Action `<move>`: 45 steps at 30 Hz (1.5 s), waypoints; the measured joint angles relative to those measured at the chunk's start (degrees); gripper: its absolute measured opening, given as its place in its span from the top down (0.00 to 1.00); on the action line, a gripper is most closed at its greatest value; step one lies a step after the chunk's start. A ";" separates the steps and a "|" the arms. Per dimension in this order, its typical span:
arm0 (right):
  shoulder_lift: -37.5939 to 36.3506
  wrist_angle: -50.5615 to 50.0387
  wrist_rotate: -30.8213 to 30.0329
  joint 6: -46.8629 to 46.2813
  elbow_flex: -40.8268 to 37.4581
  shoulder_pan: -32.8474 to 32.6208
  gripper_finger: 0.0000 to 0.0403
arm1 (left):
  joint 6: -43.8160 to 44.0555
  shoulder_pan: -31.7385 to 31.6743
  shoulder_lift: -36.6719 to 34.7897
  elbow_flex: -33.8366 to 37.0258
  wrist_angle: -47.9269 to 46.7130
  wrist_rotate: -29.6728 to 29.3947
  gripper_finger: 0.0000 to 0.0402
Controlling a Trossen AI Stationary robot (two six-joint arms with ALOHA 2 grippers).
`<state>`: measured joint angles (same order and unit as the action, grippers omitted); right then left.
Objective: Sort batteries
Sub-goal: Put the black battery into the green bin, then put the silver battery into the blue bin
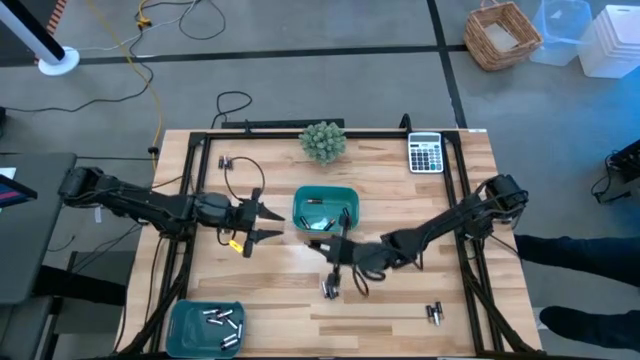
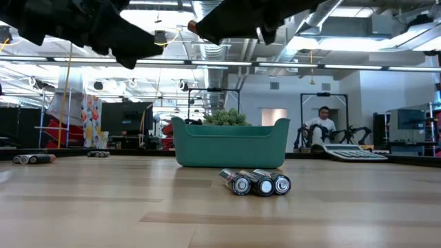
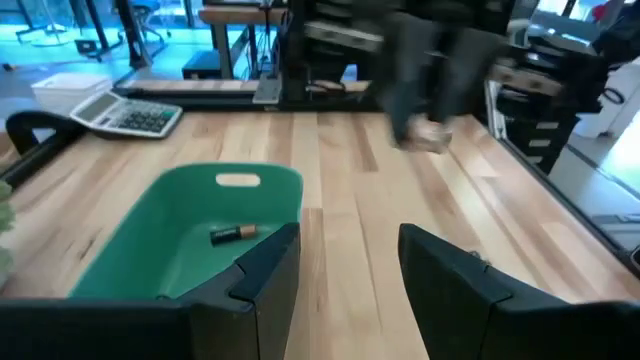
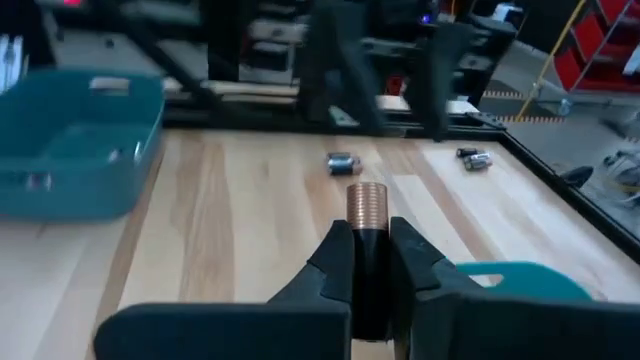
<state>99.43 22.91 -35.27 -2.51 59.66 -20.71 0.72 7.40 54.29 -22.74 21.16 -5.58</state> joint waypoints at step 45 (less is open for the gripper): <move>-15.08 2.86 13.73 -1.79 -19.04 18.12 0.50 | 2.12 -5.33 7.27 -7.33 -21.21 -12.37 0.59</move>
<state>84.35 25.77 -21.54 -4.30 40.62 -2.60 2.84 2.07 61.56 -30.07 -0.05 -17.95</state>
